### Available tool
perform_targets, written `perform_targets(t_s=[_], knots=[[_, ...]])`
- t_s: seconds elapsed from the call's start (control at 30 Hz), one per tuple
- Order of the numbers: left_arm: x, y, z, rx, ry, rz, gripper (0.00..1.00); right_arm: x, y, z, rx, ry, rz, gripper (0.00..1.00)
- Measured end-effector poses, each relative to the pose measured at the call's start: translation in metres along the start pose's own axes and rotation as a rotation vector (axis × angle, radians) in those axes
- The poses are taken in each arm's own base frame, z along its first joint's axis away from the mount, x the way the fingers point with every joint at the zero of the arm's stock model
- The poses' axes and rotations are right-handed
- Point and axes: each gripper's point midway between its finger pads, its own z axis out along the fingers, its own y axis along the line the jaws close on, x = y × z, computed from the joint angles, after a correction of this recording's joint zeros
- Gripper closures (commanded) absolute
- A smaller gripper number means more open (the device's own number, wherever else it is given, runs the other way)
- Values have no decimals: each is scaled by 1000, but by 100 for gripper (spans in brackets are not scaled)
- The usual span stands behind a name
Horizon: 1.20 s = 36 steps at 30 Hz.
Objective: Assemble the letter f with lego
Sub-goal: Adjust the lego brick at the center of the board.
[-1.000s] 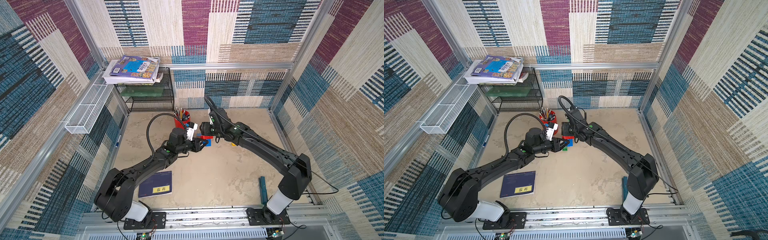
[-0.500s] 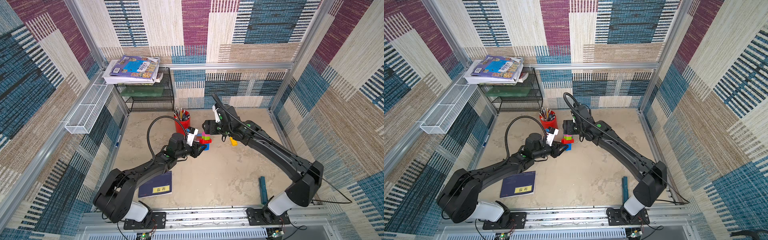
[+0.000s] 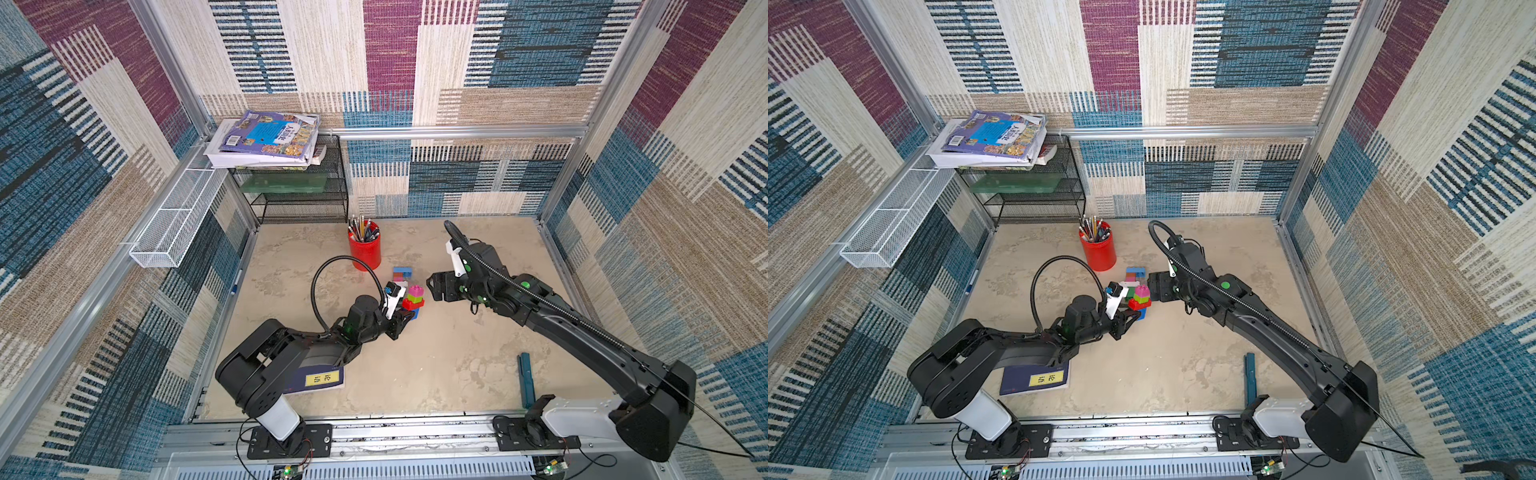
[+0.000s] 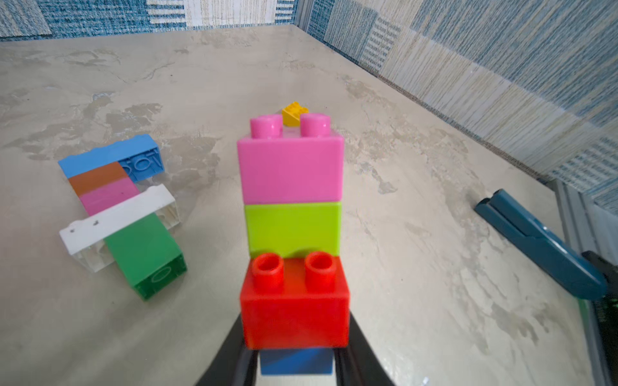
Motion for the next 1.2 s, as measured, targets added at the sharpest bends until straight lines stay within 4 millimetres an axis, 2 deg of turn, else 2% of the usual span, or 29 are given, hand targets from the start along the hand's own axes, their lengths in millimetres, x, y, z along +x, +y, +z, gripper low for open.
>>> perform_targets(t_s=[0.17, 0.33, 0.6, 0.83, 0.9, 1.07, 1.2], knots=[[-9, -13, 7, 35, -69, 60, 80, 21, -6, 3, -2, 27, -1, 12], [-9, -23, 12, 65, -93, 102, 82, 34, -9, 11, -13, 50, 0, 12], [0, -38, 21, 123, -93, 167, 83, 34, -15, 27, -2, 64, -15, 18], [9, -37, 34, 142, -103, 176, 91, 34, -14, 32, -14, 73, -30, 21], [8, -37, 38, 151, -113, 179, 96, 37, -14, 36, -16, 85, -33, 22], [10, -39, 44, 166, -116, 184, 96, 47, -18, 44, -4, 115, -34, 22], [14, -37, 48, 165, -112, 188, 95, 47, -22, 46, 7, 118, -32, 22]])
